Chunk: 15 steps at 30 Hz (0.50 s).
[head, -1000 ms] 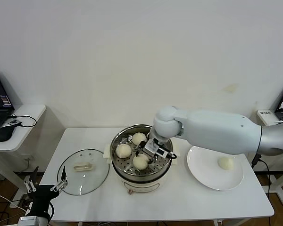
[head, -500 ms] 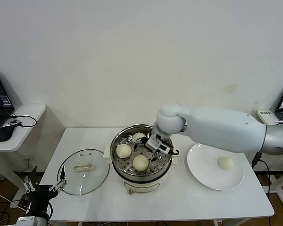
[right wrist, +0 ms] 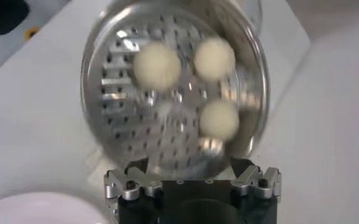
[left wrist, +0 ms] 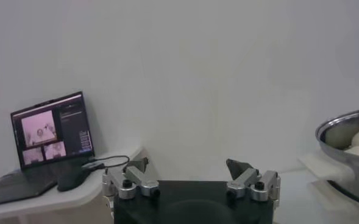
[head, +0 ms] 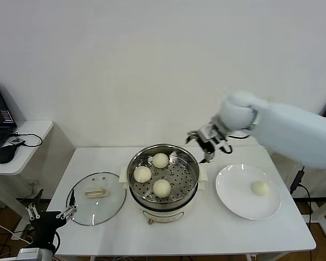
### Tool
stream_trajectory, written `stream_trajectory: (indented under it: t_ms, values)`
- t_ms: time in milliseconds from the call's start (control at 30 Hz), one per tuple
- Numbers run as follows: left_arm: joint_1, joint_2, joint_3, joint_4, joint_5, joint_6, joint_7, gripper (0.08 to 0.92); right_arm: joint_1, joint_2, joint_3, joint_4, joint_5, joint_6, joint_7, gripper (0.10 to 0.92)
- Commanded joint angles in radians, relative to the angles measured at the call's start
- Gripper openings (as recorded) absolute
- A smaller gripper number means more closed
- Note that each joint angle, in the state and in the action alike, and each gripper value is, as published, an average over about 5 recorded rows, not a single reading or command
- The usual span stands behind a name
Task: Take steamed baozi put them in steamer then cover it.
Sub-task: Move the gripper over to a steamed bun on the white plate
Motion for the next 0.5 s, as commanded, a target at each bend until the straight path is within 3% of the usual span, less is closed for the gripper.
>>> stream_trajectory:
  t_ms: [33,500]
  values:
    - [-0.002,0.006,0.008,0.006,0.004,0.001,0.001,0.823,-0.188,-0.228,0.151,-0.039,-0.142,-0.045,-0.020,0.823]
    - [0.001,0.009,0.019,0.021,0.017,0.004,0.001,0.823,-0.744,-0.256,0.588,-0.180,-0.351,0.002,-0.006,0.823]
